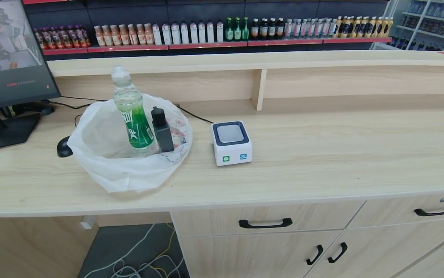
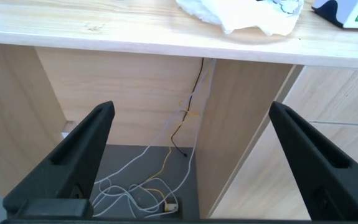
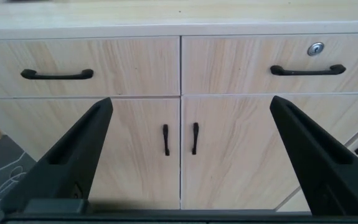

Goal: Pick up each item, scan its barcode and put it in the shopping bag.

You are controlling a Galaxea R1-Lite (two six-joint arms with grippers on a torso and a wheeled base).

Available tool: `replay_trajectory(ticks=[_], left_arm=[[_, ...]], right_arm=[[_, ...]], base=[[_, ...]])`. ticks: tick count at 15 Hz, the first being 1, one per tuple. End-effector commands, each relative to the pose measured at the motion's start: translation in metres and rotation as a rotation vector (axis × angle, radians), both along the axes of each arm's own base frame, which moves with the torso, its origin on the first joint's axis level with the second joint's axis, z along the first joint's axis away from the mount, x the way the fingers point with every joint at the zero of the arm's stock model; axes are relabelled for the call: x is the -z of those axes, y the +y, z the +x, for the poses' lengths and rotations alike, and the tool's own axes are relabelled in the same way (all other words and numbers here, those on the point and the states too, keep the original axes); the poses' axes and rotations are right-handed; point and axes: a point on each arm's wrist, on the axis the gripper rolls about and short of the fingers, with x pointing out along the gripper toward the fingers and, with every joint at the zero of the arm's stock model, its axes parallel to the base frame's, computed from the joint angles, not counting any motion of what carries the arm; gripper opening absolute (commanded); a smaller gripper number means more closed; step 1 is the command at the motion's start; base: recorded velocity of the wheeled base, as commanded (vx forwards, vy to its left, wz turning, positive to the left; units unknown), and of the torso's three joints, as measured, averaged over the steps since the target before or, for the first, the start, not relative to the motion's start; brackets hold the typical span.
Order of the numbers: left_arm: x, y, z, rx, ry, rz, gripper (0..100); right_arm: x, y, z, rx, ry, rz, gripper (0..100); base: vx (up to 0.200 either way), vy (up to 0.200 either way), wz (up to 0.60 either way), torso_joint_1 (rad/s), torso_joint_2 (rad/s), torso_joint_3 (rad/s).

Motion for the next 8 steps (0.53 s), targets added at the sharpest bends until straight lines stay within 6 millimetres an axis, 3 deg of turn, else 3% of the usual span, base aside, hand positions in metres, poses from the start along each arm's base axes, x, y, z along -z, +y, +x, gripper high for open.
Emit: replay_trajectory(ticks=[1,8], left_arm=[[0.0,0.0,0.0,0.0,0.0,0.003,100],[0.0,0.0,0.0,0.0,0.0,0.003,100]], right_arm=[[-0.0001,0.0,0.0001,0.0,0.001,-0.001,100],[-0.0001,0.0,0.0001,0.0,0.001,-0.001,100]], base=[[0.0,0.0,0.0,0.0,0.0,0.0],[0.0,0.0,0.0,0.0,0.0,0.0]])
